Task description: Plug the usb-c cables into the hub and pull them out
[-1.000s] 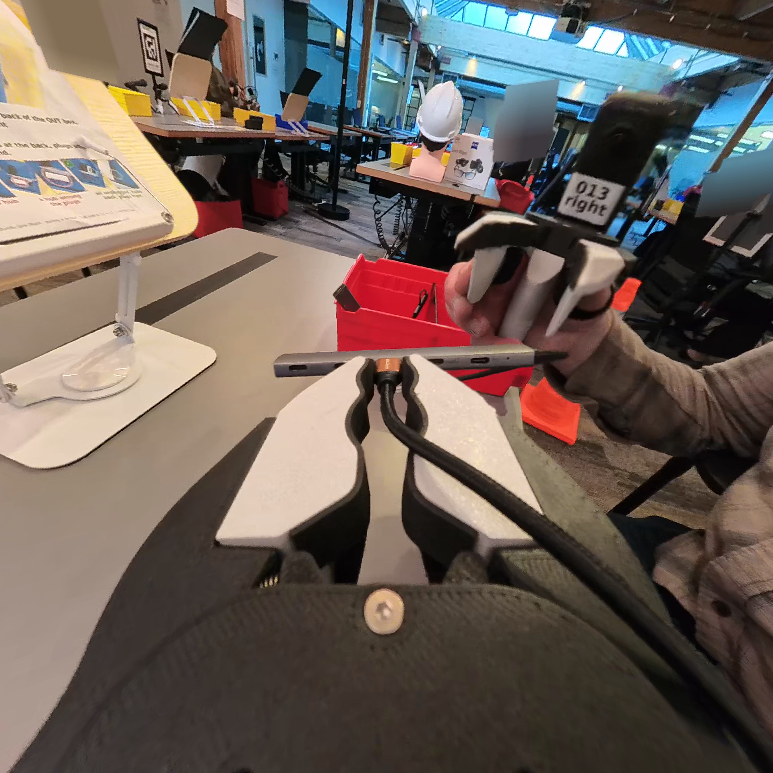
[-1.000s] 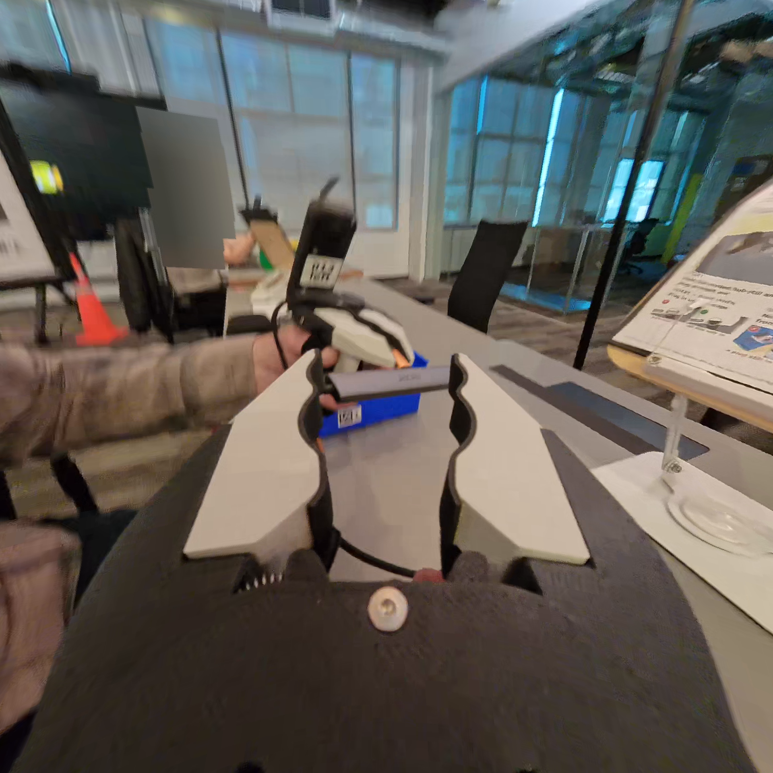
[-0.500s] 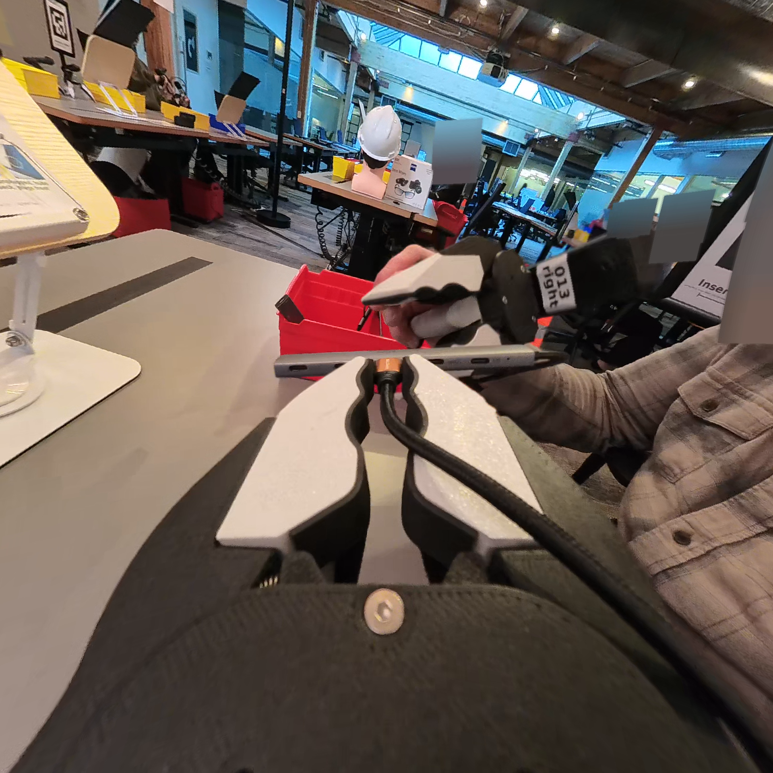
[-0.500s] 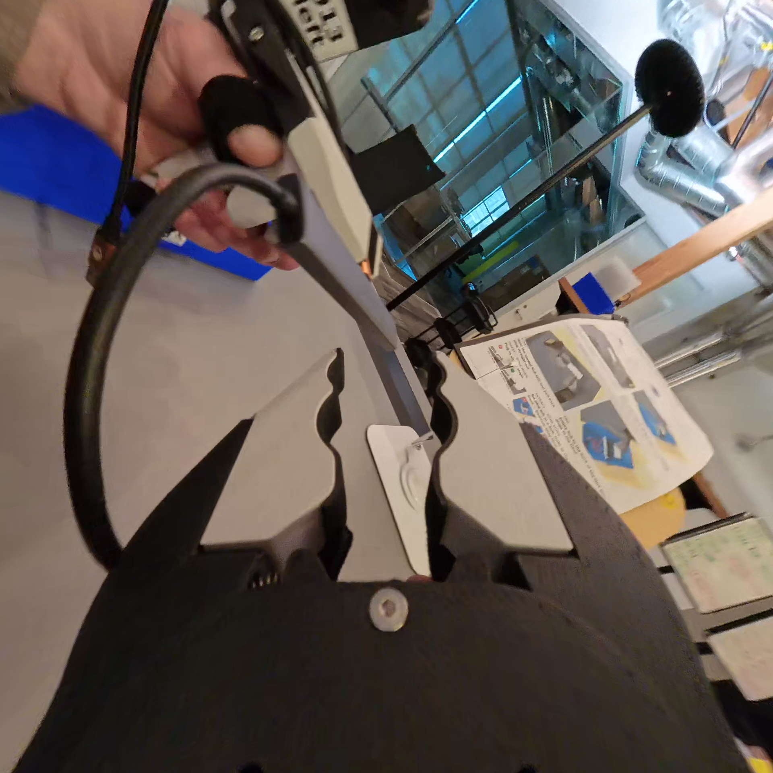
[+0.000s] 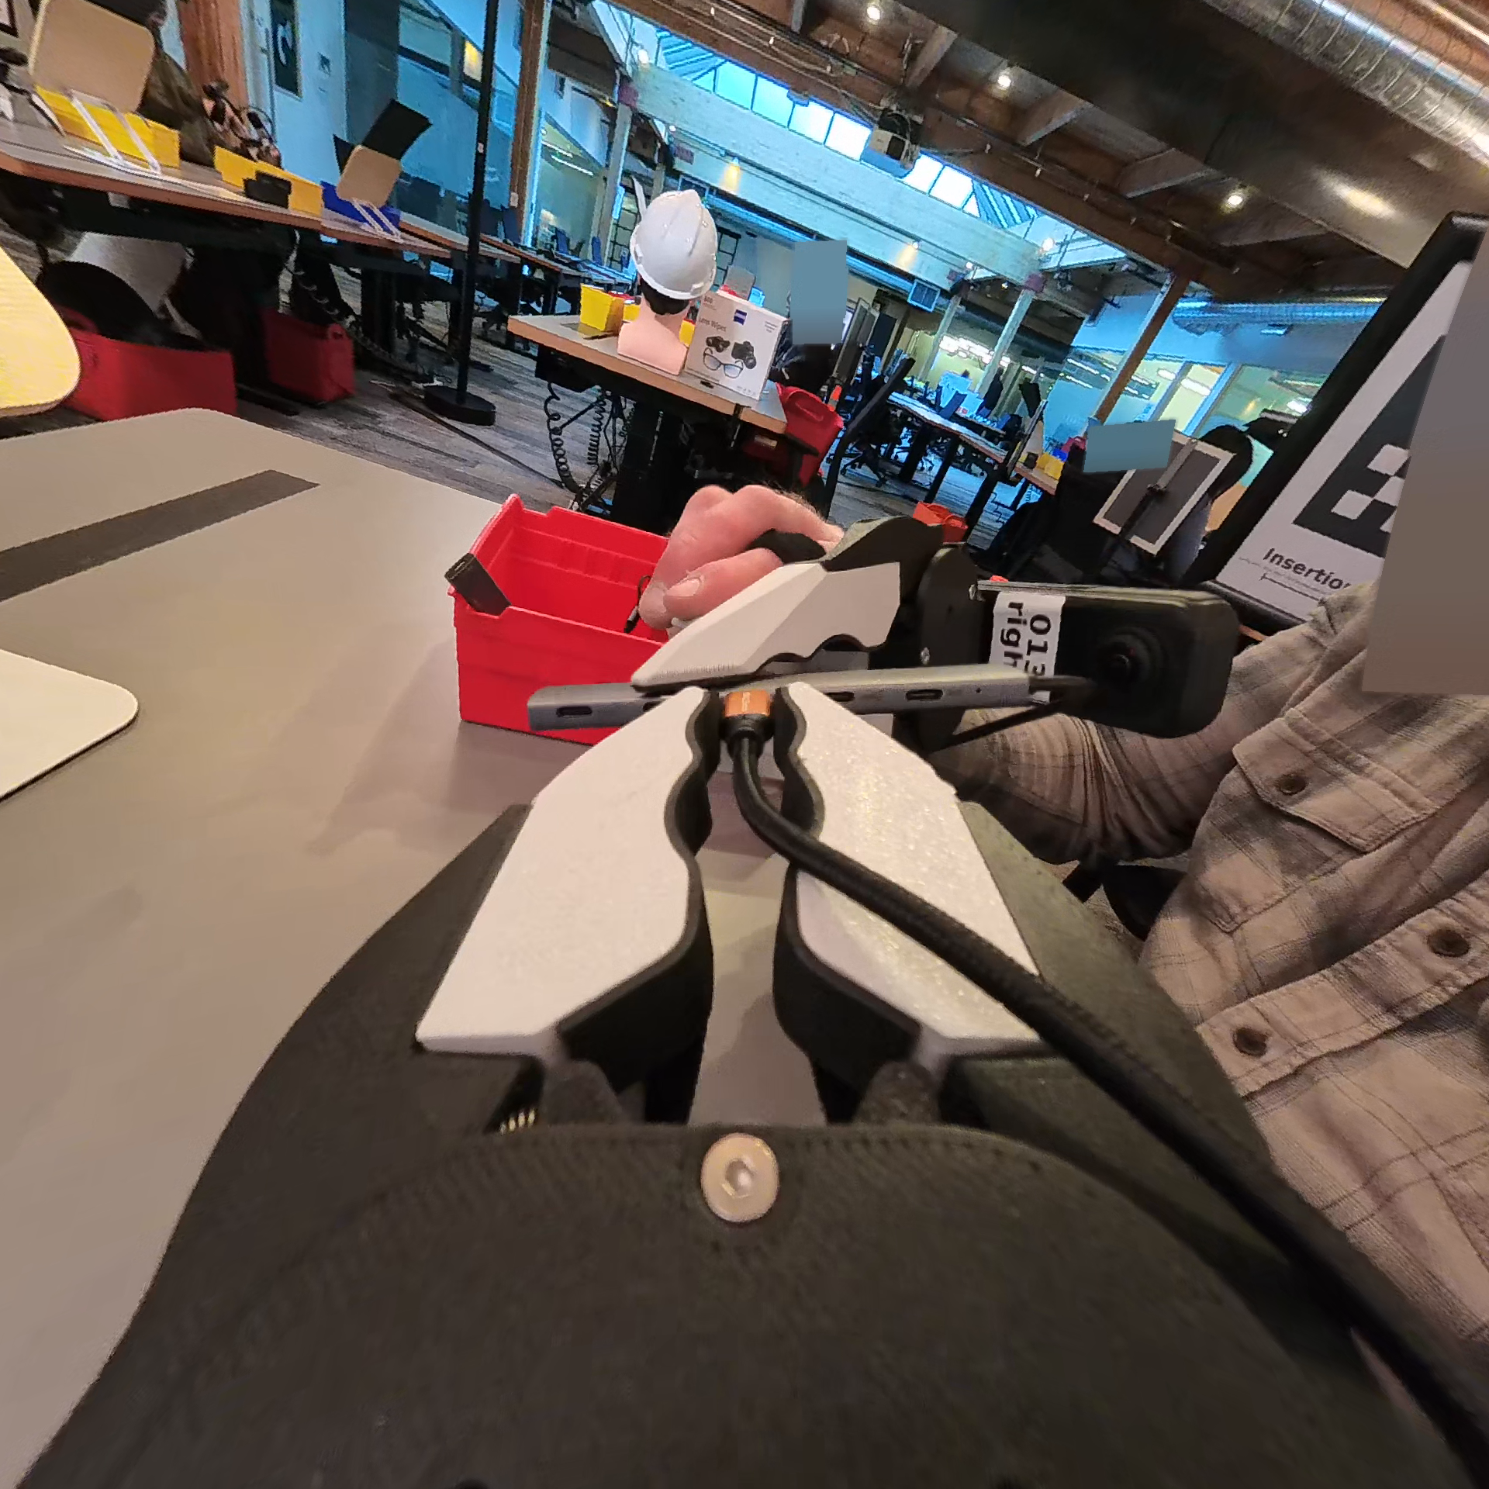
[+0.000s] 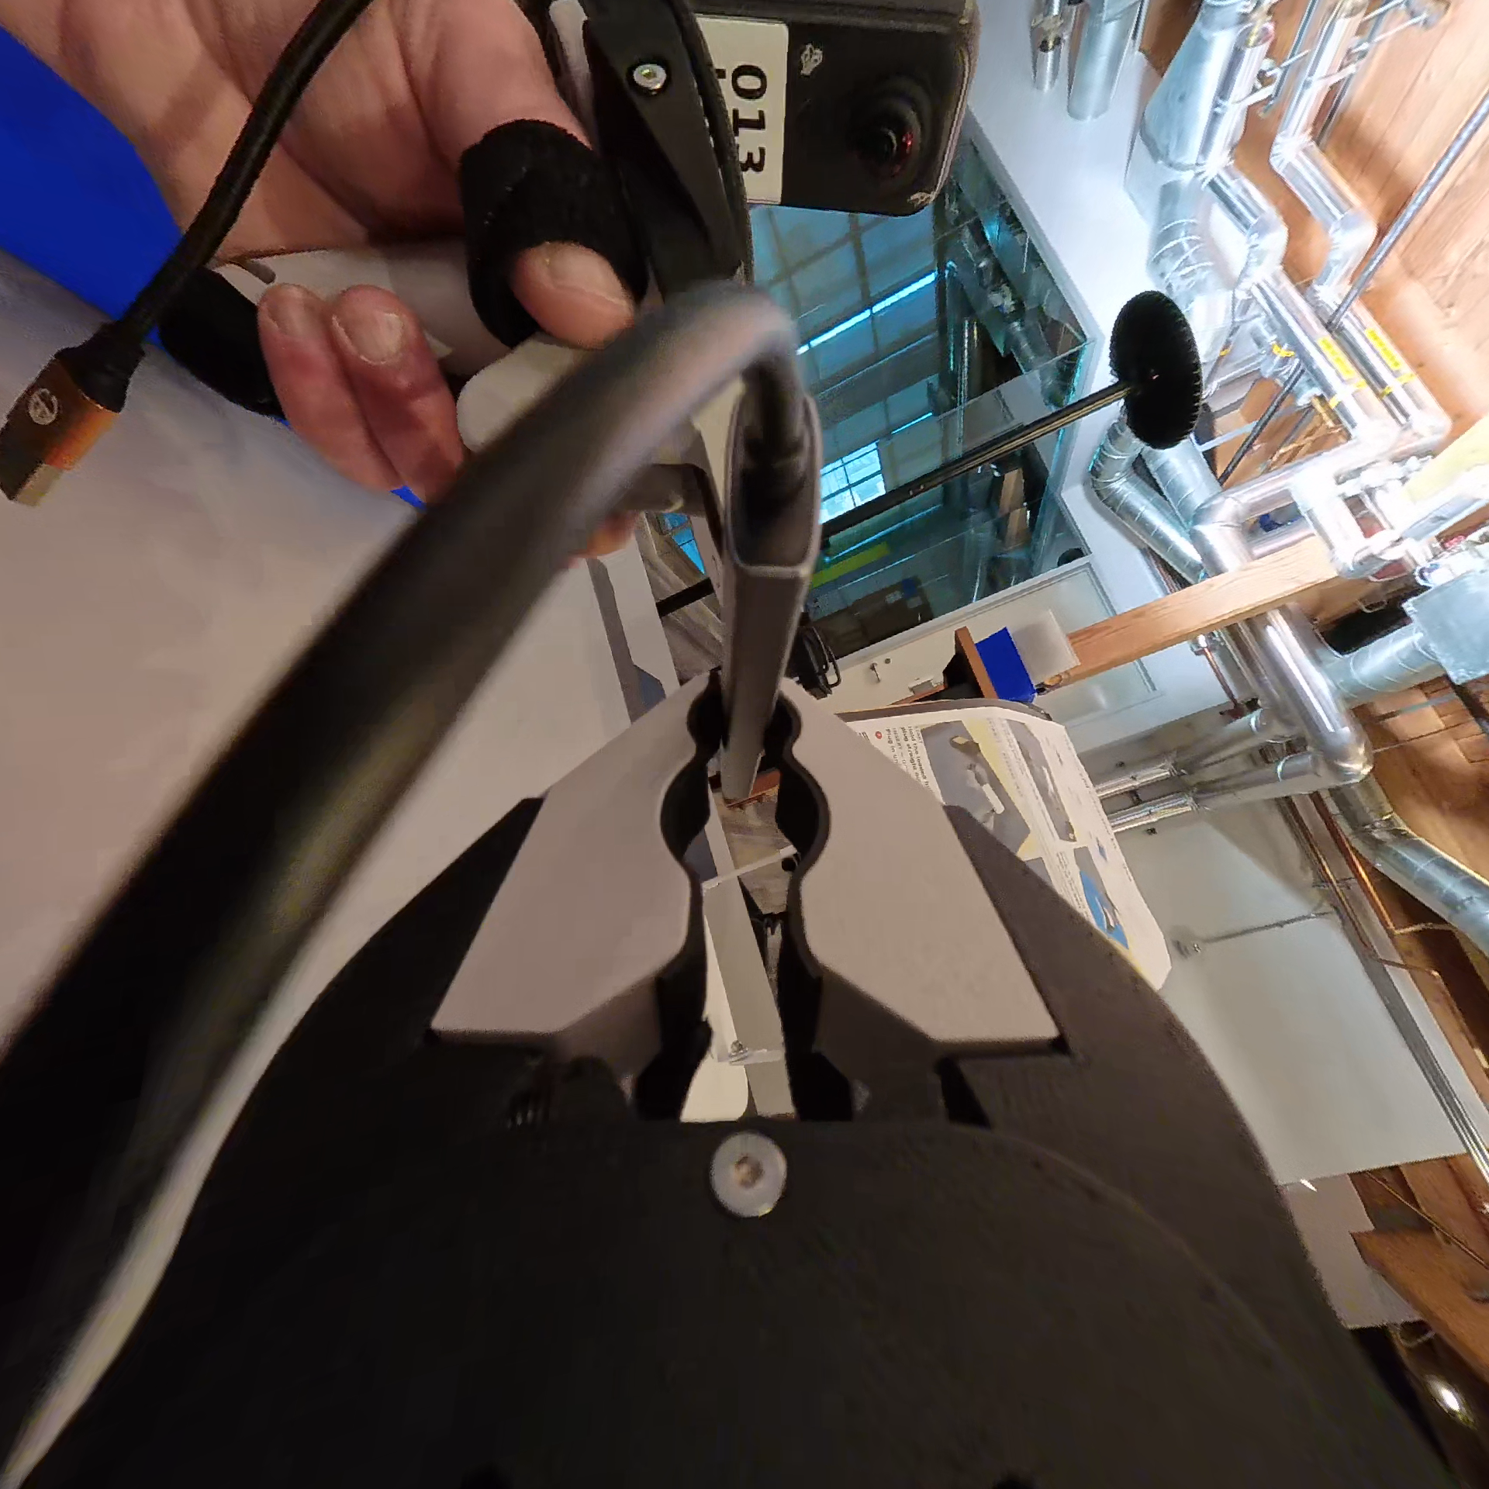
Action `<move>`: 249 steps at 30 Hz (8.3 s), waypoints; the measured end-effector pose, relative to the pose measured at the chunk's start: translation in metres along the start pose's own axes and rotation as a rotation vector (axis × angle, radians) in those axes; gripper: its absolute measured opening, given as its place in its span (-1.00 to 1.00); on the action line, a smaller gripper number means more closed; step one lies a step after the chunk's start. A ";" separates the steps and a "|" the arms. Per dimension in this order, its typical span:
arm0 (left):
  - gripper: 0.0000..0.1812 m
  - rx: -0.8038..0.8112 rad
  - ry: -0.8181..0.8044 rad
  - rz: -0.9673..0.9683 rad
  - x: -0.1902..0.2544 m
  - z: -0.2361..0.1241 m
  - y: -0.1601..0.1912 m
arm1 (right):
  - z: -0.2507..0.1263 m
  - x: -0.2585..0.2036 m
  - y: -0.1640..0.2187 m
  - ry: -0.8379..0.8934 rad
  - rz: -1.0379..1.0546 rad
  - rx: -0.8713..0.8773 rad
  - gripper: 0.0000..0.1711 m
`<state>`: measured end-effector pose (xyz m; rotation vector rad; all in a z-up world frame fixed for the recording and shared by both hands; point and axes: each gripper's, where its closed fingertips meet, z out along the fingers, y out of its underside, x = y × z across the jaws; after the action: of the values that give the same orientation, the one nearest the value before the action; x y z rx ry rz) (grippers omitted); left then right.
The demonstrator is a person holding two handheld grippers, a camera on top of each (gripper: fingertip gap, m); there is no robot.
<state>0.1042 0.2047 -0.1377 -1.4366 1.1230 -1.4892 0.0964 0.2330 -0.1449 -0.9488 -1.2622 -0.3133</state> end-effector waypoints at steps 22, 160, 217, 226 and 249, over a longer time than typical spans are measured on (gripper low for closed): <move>-0.87 0.000 -0.026 0.092 0.016 0.009 -0.004 | -0.018 0.006 -0.010 0.014 0.084 0.038 -0.92; -0.86 0.034 -0.706 0.865 -0.003 0.018 -0.012 | -0.009 -0.031 0.005 -0.617 1.198 -0.175 -0.79; -0.87 -0.139 -0.856 0.939 -0.025 0.009 -0.015 | 0.012 -0.018 0.022 -0.439 1.069 -0.206 -0.83; -0.87 -0.165 -1.073 1.075 -0.030 0.001 -0.023 | 0.028 -0.007 0.036 -0.315 1.112 -0.276 -0.84; -0.87 -0.139 -1.053 0.922 -0.041 -0.034 -0.013 | -0.042 0.018 0.062 -0.321 0.834 -0.370 -0.83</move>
<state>0.0744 0.2509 -0.1375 -1.2176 0.9437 0.0395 0.1718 0.2436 -0.1557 -1.8017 -0.9934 0.2862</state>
